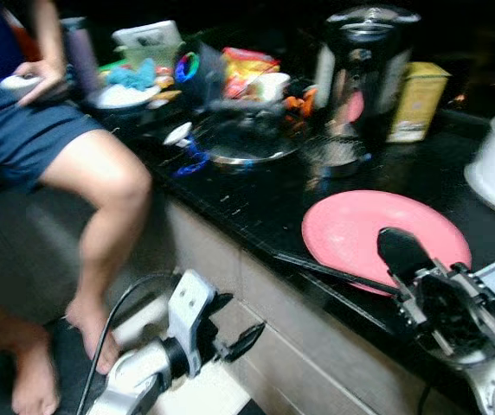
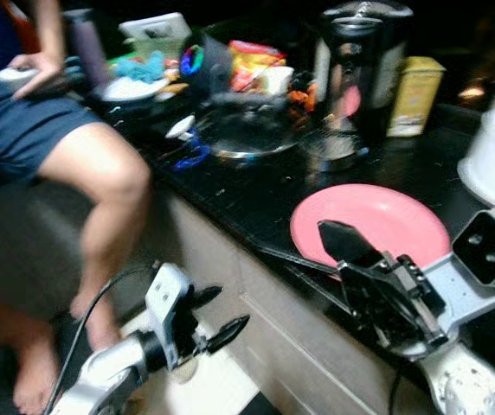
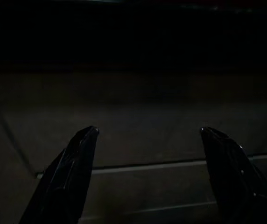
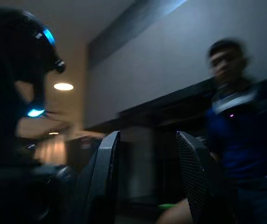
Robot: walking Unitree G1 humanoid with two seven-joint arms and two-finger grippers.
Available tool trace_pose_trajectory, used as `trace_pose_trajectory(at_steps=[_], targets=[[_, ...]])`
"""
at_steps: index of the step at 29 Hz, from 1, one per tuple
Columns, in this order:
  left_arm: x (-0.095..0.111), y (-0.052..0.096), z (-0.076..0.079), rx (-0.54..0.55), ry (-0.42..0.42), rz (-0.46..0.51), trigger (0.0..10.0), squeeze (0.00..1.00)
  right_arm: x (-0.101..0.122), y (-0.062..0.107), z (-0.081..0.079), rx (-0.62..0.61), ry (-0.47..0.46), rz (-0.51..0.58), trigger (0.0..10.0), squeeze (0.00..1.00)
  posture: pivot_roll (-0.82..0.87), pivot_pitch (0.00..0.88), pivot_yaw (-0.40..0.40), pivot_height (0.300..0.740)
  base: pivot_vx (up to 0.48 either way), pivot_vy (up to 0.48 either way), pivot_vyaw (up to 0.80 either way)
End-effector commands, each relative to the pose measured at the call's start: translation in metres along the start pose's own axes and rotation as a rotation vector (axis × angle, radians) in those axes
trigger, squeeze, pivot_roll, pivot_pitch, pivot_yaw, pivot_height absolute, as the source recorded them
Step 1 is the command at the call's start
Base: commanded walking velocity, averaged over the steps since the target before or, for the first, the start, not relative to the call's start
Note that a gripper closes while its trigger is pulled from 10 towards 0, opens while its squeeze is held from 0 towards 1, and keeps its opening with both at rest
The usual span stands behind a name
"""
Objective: Kitchen organization
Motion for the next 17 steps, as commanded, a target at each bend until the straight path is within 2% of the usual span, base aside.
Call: trace_pose_trajectory(at_steps=[1,2,3,5,9,11,13,17], targets=[[-0.003,0.001,0.0,0.002,0.01,-0.01,10.0,0.0,0.011,-0.002,0.005,-0.049,0.069,0.019,10.0,0.0,0.01,0.0,0.02,0.74,0.0,0.0,-0.8],[-0.003,0.001,0.0,0.002,0.01,-0.01,10.0,0.0,0.018,-0.004,0.008,-0.08,0.117,0.022,10.0,0.0,0.01,0.0,0.018,0.74,0.0,0.0,-0.8],[-0.003,0.001,0.0,0.002,0.01,-0.01,10.0,0.0,0.018,-0.004,0.008,-0.08,0.117,0.022,10.0,0.0,0.01,0.0,0.018,0.74,0.0,0.0,-0.8],[-0.003,0.001,0.0,0.001,0.01,-0.009,10.0,0.0,0.032,-0.008,0.015,-0.151,0.213,0.042,10.0,0.0,0.01,0.0,0.019,0.74,0.0,0.0,-0.8],[-0.003,0.001,0.0,0.001,0.009,-0.009,10.0,0.0,0.039,-0.01,0.016,-0.185,0.259,0.041,10.0,0.0,0.01,0.0,0.018,0.74,0.0,0.0,-0.8],[-0.003,0.001,0.0,0.001,0.009,-0.009,10.0,0.0,0.042,-0.014,0.017,-0.199,0.29,0.026,10.0,0.0,0.01,0.0,0.018,0.74,0.0,0.0,-0.8],[-0.003,0.001,0.001,-0.01,0.016,-0.007,10.0,0.0,0.05,-0.021,0.019,-0.24,0.365,-0.012,10.0,0.0,0.02,0.0,0.018,0.74,0.0,0.0,-0.8],[-0.002,0.002,0.008,-0.076,0.037,-0.002,10.0,0.0,0.054,-0.026,0.021,-0.273,0.411,-0.08,10.0,0.0,0.02,0.0,0.018,0.74,0.0,0.0,-0.51]])
Point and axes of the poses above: a point about 5 cm out from each wrist's last joint towards the gripper, its own y axis pointing back from the gripper into the wrist, its own x axis along the axis of the wrist's last joint, z = x × y, the point moved 1 cm from there along -y, pointing out of the wrist towards the gripper, and after that the axes turned 14 degrees about -y, right-handed, at the moved point
